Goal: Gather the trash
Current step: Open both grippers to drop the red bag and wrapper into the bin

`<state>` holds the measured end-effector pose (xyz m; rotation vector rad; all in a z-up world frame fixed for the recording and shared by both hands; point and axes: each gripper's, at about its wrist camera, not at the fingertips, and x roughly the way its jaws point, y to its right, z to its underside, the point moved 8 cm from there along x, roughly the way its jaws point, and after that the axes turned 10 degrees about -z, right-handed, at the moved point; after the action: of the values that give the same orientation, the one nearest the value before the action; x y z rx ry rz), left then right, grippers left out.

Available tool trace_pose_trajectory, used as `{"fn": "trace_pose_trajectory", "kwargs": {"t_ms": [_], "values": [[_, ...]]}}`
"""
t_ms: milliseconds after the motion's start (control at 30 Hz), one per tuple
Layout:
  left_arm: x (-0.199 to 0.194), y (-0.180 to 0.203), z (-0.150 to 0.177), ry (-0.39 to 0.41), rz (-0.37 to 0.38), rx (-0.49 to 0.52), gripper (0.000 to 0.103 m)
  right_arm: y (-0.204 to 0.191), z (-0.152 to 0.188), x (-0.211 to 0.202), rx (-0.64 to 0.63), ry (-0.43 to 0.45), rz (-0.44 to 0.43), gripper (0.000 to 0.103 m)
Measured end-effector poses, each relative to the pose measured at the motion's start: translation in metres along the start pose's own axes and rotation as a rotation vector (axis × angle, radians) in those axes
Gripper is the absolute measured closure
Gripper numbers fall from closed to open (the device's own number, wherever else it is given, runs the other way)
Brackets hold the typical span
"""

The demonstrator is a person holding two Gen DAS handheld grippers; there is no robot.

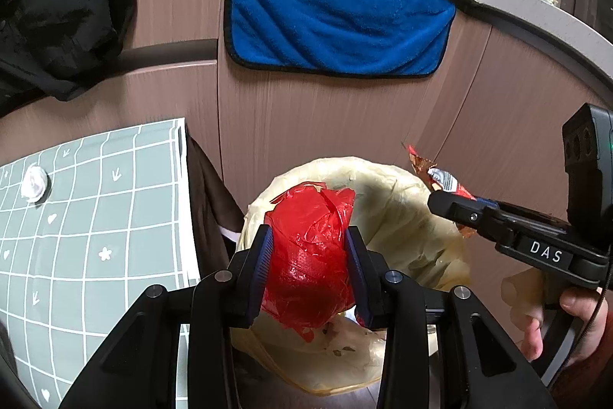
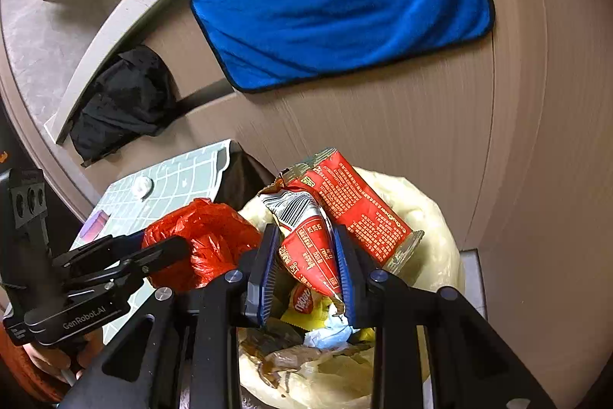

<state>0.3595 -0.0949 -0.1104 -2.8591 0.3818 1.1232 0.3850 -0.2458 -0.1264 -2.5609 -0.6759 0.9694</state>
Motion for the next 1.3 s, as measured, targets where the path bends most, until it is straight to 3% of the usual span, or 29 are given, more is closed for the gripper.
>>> {"fn": "trace_pose_trajectory", "kwargs": {"t_ms": [500,1300], "values": [[0.013,0.005,0.009,-0.033,0.000,0.003,0.064,0.024,0.021,0.020,0.038,-0.058,0.031,0.076],[0.009,0.019,0.016,-0.038,0.058,-0.007,0.062,0.030,0.025,0.020,0.034,-0.057,0.064,0.074]]}}
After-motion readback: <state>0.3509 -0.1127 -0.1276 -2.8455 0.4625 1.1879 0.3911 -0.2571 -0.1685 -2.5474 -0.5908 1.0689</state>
